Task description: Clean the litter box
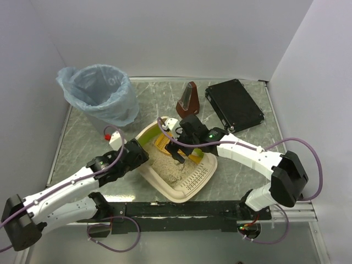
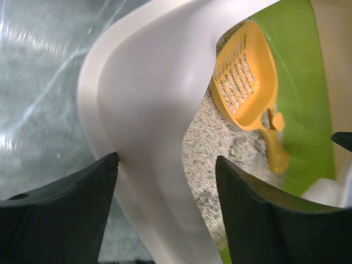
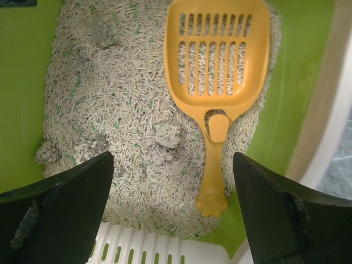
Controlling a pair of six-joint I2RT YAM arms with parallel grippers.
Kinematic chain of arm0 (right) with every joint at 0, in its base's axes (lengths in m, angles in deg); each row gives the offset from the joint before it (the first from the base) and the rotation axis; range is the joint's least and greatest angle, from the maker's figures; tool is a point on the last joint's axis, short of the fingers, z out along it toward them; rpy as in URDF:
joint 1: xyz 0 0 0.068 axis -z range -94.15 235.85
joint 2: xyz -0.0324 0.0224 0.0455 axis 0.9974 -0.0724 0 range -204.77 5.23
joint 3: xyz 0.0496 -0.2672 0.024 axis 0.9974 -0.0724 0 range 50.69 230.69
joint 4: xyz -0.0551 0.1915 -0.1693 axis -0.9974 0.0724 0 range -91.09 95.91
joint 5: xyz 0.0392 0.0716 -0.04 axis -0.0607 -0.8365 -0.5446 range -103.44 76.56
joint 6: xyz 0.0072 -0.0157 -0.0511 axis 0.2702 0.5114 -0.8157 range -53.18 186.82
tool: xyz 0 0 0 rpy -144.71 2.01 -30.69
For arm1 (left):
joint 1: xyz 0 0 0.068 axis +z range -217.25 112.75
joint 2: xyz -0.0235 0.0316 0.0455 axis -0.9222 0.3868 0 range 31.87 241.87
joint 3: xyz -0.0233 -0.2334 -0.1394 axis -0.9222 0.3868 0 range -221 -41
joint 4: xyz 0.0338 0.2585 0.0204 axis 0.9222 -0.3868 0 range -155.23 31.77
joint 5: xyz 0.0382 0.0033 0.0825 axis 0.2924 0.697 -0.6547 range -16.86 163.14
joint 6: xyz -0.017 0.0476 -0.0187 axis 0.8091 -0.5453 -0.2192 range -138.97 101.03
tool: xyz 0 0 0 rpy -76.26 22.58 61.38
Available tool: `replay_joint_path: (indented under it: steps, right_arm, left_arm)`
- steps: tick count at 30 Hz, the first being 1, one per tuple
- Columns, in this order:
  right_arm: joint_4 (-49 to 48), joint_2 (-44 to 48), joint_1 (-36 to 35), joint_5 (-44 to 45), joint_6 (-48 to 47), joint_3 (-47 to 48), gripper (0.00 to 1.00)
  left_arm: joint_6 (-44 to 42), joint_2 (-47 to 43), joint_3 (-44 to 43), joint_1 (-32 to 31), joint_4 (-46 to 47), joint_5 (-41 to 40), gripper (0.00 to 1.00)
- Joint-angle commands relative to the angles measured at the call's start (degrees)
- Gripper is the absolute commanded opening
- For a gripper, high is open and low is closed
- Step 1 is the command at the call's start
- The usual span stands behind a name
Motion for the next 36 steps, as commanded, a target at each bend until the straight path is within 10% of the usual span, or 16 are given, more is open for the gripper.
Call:
replay_joint_path:
  steps: [1, 10, 31, 35, 36]
  right_arm:
    - [-1.1, -0.9, -0.1, 3.4, -1.4, 1.9, 0.93]
    - [-2.4, -3.9, 1.3, 18.7, 5.8, 0.3, 0.87]
    - [-1.2, -6.1, 8.2, 23.9, 25.5, -0.9, 0.64]
    - [-1.3, -6.7, 7.9, 24.6, 27.3, -1.5, 0.62]
    - [0.1, -6.9, 7.9, 25.4, 28.0, -1.2, 0.61]
  left_arm:
    - [-10.7, 5.7, -1.7, 2.6, 15.4, 2.2, 0.68]
    - [-23.5, 15.0, -6.1, 8.2, 26.5, 7.7, 0.6]
    - [-37.4, 29.5, -16.1, 13.2, 37.6, 16.4, 0.59]
    - [-37.0, 30.9, -19.1, 13.2, 34.1, 15.7, 0.66]
    - [-36.9, 30.6, -19.3, 13.2, 33.4, 15.1, 0.82]
